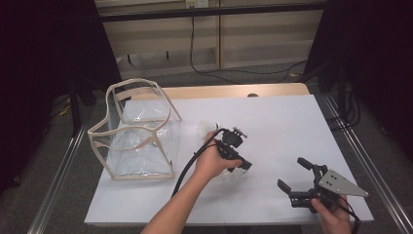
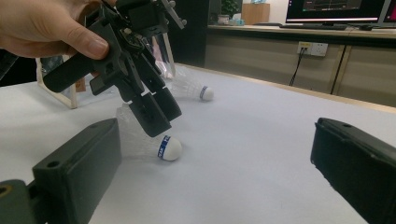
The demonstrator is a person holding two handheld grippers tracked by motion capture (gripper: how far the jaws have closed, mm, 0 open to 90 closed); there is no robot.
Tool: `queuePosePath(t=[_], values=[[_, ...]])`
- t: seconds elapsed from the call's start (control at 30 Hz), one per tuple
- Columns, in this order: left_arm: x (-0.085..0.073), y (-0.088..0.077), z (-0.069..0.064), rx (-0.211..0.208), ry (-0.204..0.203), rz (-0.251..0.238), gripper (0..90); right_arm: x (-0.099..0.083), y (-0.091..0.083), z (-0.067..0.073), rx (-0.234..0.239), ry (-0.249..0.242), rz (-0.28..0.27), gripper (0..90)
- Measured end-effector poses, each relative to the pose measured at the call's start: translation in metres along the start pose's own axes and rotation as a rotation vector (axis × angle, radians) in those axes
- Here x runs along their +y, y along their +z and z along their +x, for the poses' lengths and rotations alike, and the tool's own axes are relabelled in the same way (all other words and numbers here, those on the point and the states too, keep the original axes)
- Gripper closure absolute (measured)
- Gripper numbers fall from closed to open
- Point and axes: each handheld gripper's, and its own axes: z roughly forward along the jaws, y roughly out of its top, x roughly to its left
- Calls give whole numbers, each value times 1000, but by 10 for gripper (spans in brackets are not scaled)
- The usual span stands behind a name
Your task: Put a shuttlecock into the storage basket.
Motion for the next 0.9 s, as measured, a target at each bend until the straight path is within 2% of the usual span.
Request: queuePosePath(t=[0.4, 0.43, 0.7, 0.73, 0.9], values=[[-1, 12, -1, -2, 27, 47, 398, 0, 0, 0, 1, -3, 1, 14], [0, 13, -1, -1, 41, 54, 410, 0, 0, 0, 1, -1, 1, 14], [-1, 19, -1, 2, 67, 72, 497, 0, -1, -1, 0, -2, 0, 14], [-1, 20, -2, 0, 60, 66, 503, 0, 0, 0, 1, -1, 0, 14], [-2, 25, -4, 7, 78, 91, 545, 0, -1, 0, 1, -3, 1, 14]])
